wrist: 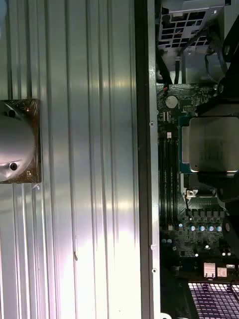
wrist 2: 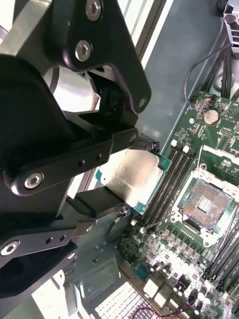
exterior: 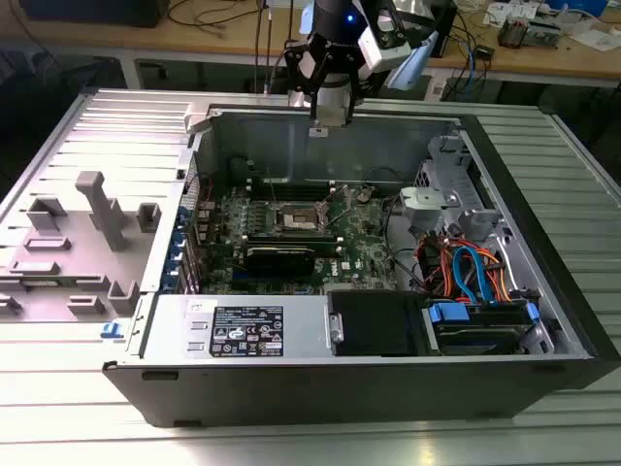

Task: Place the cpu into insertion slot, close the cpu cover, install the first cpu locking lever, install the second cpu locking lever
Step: 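Place the cpu into insertion slot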

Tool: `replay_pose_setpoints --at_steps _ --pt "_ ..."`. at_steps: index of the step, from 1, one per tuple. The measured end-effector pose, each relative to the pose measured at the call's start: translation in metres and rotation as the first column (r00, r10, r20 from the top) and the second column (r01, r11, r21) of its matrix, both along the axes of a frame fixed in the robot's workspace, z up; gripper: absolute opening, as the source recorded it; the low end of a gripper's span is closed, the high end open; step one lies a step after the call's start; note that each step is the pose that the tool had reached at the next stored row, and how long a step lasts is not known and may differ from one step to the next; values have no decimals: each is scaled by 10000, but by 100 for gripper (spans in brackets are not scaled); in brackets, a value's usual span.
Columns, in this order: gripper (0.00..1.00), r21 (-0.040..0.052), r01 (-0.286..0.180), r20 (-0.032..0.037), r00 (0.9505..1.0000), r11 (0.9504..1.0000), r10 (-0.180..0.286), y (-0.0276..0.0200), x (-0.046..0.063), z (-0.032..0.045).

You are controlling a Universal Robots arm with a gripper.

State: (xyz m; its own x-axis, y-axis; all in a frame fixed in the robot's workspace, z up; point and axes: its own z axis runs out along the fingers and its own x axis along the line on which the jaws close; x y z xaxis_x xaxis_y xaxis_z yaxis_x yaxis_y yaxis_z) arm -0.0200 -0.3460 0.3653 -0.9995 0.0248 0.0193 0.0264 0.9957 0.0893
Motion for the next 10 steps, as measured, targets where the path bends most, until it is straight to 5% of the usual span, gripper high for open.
replay_pose_setpoints --at_steps 10 --pt "54 0 0 1 10000 10000 0 -28 0 -4"
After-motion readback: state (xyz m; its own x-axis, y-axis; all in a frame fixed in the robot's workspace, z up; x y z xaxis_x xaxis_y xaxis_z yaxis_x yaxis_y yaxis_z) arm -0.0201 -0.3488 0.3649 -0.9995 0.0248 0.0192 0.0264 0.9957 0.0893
